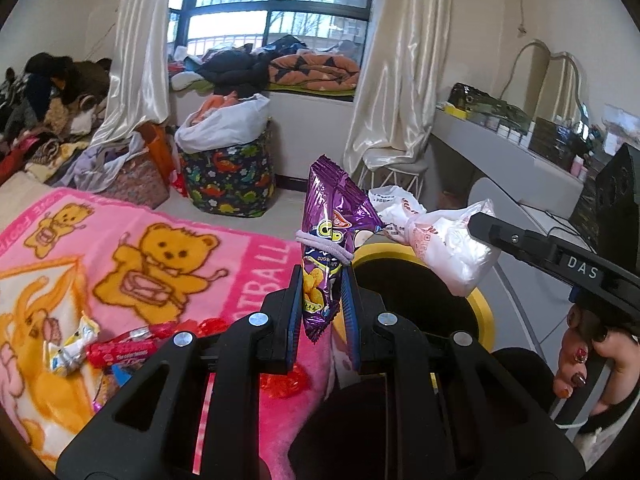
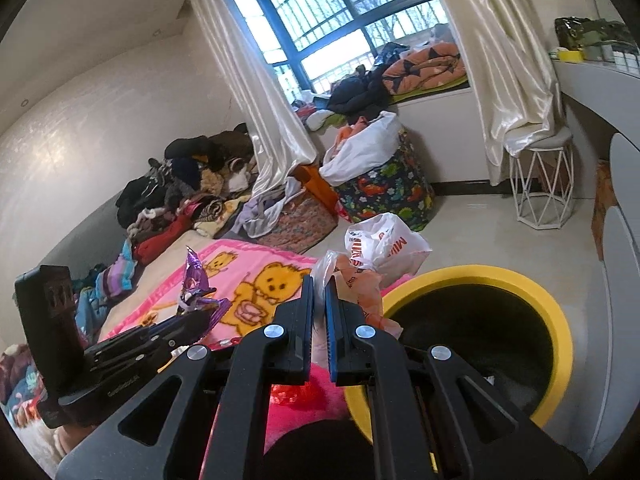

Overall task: Collect trash
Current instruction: 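Carry the purple wrapper and white bag over the yellow-rimmed bin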

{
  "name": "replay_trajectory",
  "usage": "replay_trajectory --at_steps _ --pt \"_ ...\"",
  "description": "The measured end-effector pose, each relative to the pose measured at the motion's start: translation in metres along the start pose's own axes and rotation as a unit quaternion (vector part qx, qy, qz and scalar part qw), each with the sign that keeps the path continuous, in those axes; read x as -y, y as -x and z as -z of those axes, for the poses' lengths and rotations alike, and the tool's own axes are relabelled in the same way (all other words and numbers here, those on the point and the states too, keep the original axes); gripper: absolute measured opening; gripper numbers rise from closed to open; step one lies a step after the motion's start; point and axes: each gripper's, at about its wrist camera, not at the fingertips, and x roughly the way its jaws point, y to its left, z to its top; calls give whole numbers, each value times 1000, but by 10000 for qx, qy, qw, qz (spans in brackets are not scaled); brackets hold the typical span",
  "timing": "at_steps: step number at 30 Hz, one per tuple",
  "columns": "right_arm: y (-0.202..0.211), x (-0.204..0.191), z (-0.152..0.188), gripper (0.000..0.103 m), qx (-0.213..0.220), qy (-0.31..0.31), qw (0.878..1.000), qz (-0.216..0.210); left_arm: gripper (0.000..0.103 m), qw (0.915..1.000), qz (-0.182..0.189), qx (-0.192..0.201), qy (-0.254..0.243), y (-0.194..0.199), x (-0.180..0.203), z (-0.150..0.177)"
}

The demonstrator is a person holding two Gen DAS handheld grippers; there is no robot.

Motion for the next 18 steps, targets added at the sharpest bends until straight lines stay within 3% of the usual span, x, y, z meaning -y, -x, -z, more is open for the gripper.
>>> replay_trajectory --at_steps 18 --pt "13 47 1 6 36 -434 9985 325 13 9987 329 -224 -315 -34 42 4"
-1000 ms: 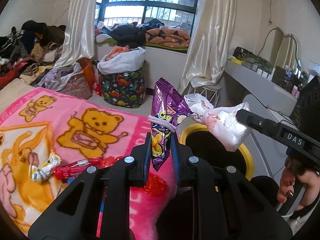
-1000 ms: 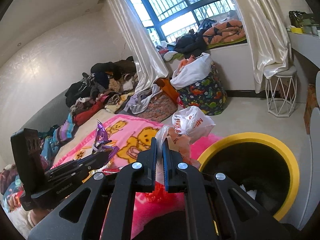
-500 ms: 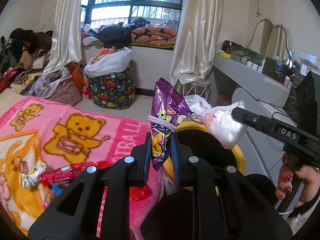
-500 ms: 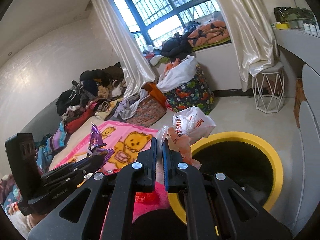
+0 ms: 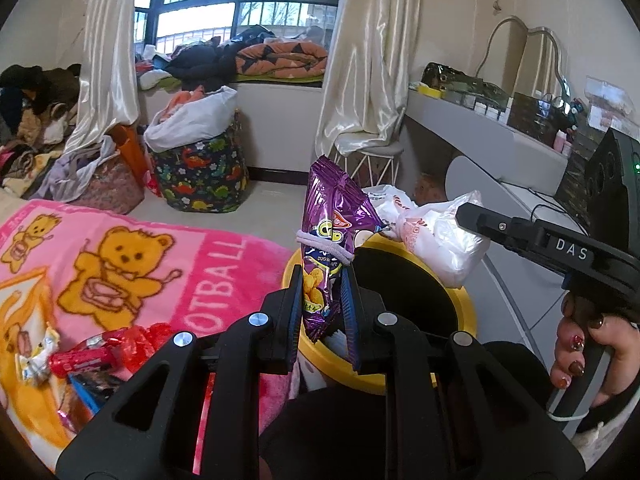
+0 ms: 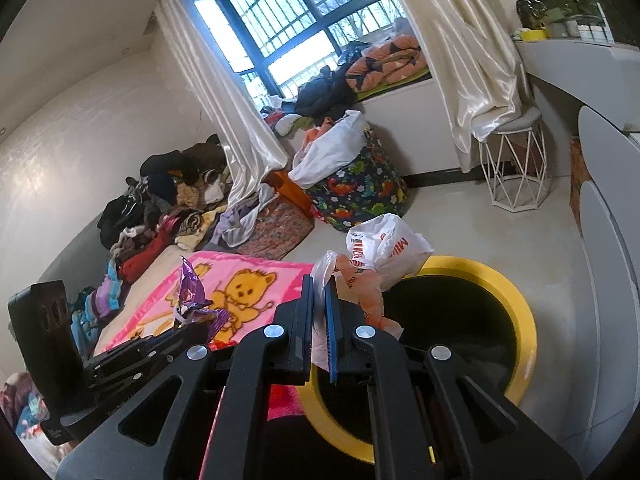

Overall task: Collect trash
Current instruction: 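Carry the purple wrapper and white bag over the yellow-rimmed bin, then open both grippers to drop the wrapper and bag into the bin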

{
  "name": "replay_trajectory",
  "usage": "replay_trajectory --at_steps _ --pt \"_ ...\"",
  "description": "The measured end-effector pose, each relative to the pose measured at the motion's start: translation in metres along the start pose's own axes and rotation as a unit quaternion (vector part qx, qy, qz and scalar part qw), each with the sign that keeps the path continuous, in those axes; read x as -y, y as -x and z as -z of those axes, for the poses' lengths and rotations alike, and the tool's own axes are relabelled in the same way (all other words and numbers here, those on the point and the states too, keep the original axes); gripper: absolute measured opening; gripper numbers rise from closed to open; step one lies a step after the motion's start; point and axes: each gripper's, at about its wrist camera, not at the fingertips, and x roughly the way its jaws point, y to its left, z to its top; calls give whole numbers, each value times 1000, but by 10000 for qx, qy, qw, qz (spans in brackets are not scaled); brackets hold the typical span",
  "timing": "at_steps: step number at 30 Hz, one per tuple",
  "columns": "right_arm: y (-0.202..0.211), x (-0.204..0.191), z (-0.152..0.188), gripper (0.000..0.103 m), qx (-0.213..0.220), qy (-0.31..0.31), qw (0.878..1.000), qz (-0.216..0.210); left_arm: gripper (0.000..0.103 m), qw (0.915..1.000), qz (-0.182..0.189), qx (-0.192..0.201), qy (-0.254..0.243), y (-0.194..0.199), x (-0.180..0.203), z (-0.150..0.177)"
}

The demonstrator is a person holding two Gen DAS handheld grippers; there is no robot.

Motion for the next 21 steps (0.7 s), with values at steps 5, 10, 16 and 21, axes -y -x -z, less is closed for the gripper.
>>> replay_trajectory --at_steps 5,10,16,21 --pt "1 13 1 6 -36 -101 9999 73 13 9999 46 -97 -48 -9 6 3" --pt "2 22 3 6 -63 -202 9997 141 13 9997 107 -183 -79 -19 13 3" --pt "1 31 4 6 -124 -317 9992 204 13 9992 187 -322 -122 -36 20 4" --pt "-2 41 6 6 -218 -431 9984 284 13 9981 224 -552 -176 -61 21 5"
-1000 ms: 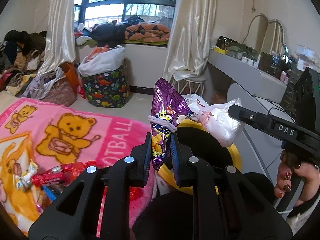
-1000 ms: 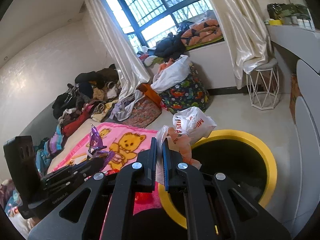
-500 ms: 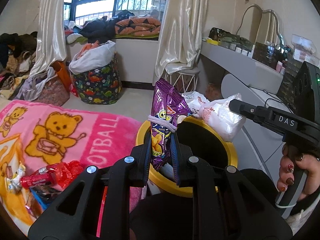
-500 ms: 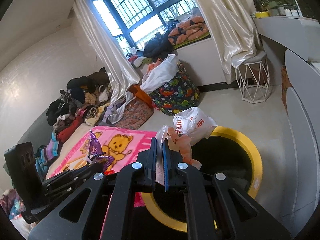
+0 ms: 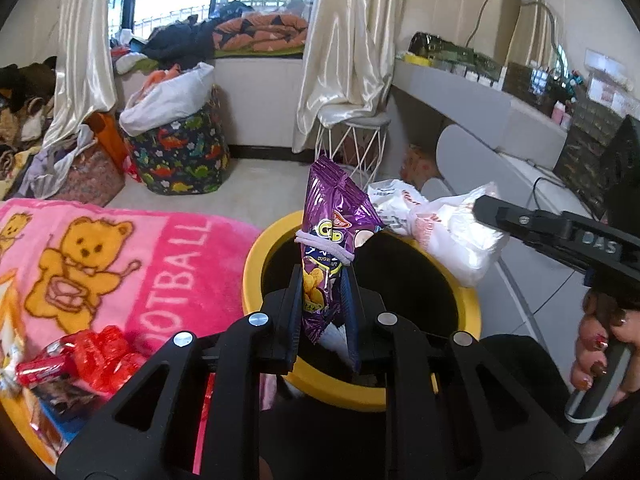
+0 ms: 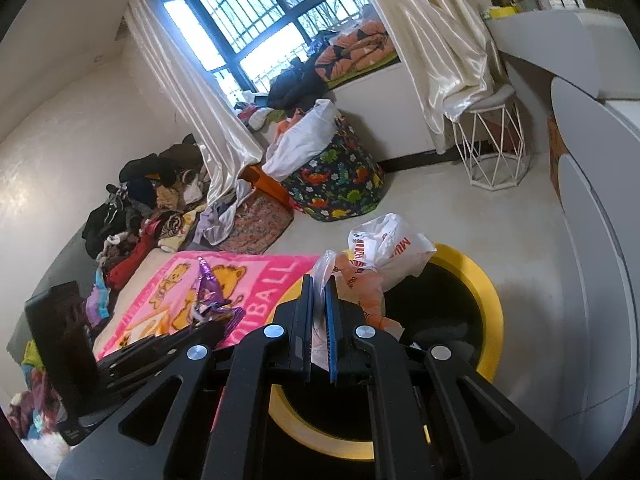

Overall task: Collect trash
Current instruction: 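Open both grippers to drop the wrapper and bag into the bin, then move both open grippers back toward the trash on the blanket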

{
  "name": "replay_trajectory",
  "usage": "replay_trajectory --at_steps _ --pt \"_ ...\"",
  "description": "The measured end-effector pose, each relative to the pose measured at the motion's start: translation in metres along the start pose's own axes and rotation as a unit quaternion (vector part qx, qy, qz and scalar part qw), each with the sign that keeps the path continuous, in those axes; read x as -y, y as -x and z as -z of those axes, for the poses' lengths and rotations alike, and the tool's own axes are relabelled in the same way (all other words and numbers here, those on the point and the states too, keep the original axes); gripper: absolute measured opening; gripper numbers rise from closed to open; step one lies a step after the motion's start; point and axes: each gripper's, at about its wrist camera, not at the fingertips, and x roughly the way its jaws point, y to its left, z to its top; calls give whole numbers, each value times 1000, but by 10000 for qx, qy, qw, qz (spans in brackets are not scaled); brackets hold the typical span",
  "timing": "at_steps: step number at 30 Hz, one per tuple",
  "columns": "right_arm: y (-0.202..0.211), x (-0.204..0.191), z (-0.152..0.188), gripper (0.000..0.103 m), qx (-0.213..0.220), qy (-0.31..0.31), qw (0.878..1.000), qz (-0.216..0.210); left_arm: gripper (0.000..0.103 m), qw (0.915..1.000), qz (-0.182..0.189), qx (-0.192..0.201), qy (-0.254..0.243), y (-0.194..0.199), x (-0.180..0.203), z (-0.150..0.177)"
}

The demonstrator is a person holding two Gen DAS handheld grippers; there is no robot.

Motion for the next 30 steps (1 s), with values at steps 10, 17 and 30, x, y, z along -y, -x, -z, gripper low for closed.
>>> replay_trajectory --at_steps 10,17,30 --pt "-12 17 4 6 -208 -143 9997 24 13 9992 98 -390 25 -40 2 -5" --pt "-20 38 7 32 -268 -432 9983 279 61 9986 1 -466 253 -49 -9 -4" --pt "-12 29 10 70 172 -46 9972 729 92 9970 -248 162 715 -3 -22 5"
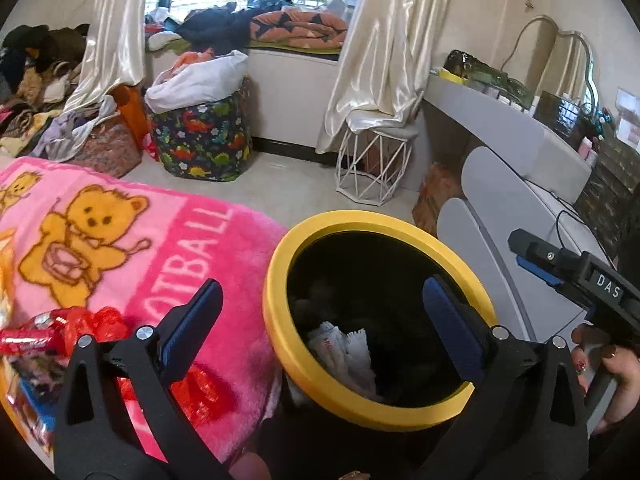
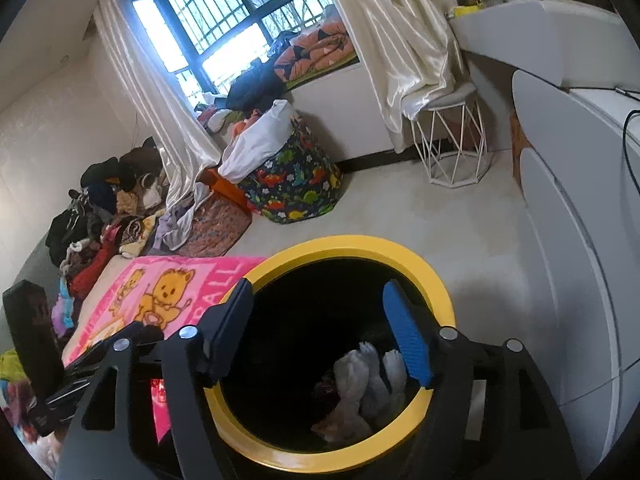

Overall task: Collect trash
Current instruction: 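Move both open grippers back toward the trash on the blanket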

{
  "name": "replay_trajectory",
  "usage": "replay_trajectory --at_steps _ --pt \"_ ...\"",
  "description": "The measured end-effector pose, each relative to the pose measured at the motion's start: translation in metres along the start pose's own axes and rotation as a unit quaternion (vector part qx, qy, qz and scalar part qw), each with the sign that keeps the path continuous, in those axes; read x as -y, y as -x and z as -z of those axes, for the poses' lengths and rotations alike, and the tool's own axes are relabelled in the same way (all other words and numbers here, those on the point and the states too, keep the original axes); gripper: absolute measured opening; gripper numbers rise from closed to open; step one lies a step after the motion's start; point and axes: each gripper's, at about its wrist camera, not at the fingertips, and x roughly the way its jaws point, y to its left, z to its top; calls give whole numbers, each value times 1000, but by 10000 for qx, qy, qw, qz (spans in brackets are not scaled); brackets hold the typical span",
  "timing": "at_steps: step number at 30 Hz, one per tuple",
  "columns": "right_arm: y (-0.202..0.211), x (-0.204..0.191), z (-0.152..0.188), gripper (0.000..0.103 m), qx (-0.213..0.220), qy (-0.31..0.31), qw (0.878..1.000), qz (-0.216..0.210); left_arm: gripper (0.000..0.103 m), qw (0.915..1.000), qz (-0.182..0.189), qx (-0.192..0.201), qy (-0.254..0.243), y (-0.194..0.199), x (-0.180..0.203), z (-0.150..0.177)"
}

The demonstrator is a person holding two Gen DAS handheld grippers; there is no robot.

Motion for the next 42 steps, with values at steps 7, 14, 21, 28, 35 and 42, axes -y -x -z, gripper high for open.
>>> replay_trajectory --at_steps 7,14,21,28,35,42 --pt "5 -13 0 76 208 234 9995 -54 92 9996 -36 281 -16 22 -5 2" --pt "10 -34 1 81 408 549 9975 -161 92 9986 -101 524 -58 44 -13 -1" --pt "10 -50 4 83 392 742 9962 -224 92 9974 -156 702 -80 60 -20 -3" --pt "12 -64 7 83 405 913 9946 -271 92 9968 -238 764 3 69 -30 1" --pt "11 -76 11 84 386 1109 9925 -341 92 9961 -305 820 102 79 -43 2" --pt "10 -94 18 84 370 1279 9900 -464 92 9950 -391 888 228 88 -60 4"
